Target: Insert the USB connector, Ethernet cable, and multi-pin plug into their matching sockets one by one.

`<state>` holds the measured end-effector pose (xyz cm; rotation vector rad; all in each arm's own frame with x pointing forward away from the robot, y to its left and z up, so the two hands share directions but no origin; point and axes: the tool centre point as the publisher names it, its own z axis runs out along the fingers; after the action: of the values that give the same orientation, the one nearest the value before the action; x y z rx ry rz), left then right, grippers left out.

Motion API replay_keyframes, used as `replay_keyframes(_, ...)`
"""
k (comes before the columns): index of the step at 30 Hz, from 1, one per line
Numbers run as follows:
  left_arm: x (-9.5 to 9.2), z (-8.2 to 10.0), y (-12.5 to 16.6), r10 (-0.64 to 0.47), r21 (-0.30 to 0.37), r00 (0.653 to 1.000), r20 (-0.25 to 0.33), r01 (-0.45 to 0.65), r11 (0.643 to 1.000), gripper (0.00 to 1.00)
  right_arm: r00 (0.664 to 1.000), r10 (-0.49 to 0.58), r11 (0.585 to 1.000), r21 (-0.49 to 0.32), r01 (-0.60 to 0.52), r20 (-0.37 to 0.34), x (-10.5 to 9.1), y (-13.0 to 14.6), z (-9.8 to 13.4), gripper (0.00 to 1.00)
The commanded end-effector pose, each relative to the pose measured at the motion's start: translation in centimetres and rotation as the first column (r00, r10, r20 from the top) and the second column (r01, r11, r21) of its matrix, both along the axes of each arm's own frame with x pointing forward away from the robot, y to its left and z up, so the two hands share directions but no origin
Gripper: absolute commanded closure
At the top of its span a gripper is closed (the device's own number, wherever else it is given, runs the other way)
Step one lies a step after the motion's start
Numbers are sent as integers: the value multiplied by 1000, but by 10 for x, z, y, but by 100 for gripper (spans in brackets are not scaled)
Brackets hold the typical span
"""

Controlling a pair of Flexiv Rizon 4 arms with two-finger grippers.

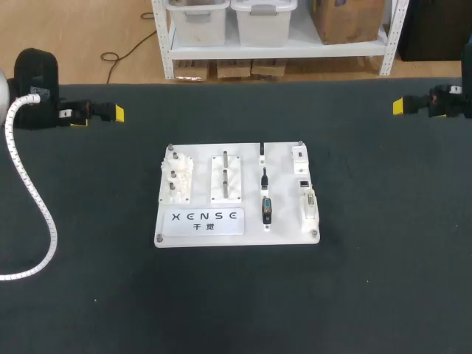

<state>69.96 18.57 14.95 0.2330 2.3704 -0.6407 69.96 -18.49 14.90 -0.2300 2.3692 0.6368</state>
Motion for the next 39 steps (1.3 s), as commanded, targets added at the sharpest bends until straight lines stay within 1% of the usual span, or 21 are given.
replay_keyframes(1,0,1,-1,3,6,1000,-5,-3,1000,0,1000,-2,1000,-3,2,-1,0,0,0,0)
replay_keyframes(9,0,1,-1,3,6,1000,-5,-3,1000,0,1000,-2,1000,-3,2,-1,0,0,0,0)
replay_keyframes(10,2,1,-3,-55,37,998,-9,56,998,0,1000,-2,1000,-3,2,-1,0,0,0,0)
replay_keyframes(11,2,2,-5,-119,79,993,5,118,990,0,1000,-2,1000,-3,2,-1,0,0,0,0)
replay_keyframes(13,0,2,-8,-242,125,970,16,238,963,0,1000,-2,1000,-3,2,-1,0,0,0,0)
replay_keyframes(16,-4,0,-12,-411,176,910,43,398,900,0,1000,-2,1000,-3,2,-1,0,0,0,0)
replay_keyframes(17,-7,-1,-14,-455,195,890,34,440,876,0,1000,-2,1000,-3,2,-1,0,0,0,0)
replay_keyframes(19,-14,-1,-20,-566,235,821,77,537,811,0,1000,-2,1000,-3,2,-1,0,0,0,0)
replay_keyframes(20,-17,-3,-23,-606,267,791,85,568,779,0,1000,-2,1000,-3,2,-1,0,0,0,0)
replay_keyframes(21,-21,-5,-25,-646,267,758,88,607,748,0,1000,-2,1000,-3,2,-1,0,0,0,0)
replay_keyframes(23,-28,-7,-32,-705,248,705,80,671,699,0,1000,-2,1000,-3,2,-1,0,0,0,0)
replay_keyframes(24,-30,-11,-33,-730,256,682,55,697,670,0,1000,-2,1000,-3,2,-1,0,0,0,0)
replay_keyframes(25,-33,-14,-35,-753,292,655,58,711,640,0,1000,-2,1000,-3,2,-1,0,0,0,0)
replay_keyframes(26,-35,-14,-39,-787,275,614,51,749,602,0,1000,-2,1000,-3,2,-1,0,0,0,0)
replay_keyframes(27,-37,-15,-42,-802,271,593,68,763,587,0,1000,-2,1000,-3,2,-1,0,0,0,0)
replay_keyframes(29,-40,-18,-45,-836,265,543,78,797,543,0,1000,-2,1000,-3,2,-1,0,0,0,0)
replay_keyframes(31,-42,-21,-48,-857,263,509,88,818,512,0,1000,-2,1000,-3,2,-1,0,0,0,0)
replay_keyframes(32,-42,-22,-49,-866,273,494,72,826,494,0,1000,-2,1000,-3,2,-1,0,0,0,0)
replay_keyframes(33,-42,-23,-52,-877,273,473,88,835,478,0,1000,-2,1000,-3,2,-1,0,0,0,0)
replay_keyframes(37,-44,-25,-63,-906,264,408,117,866,424,0,1000,-2,1000,-3,2,-1,0,0,0,0)
replay_keyframes(39,-45,-26,-68,-908,254,398,131,872,419,0,1000,-2,1000,-3,2,-1,0,0,0,0)
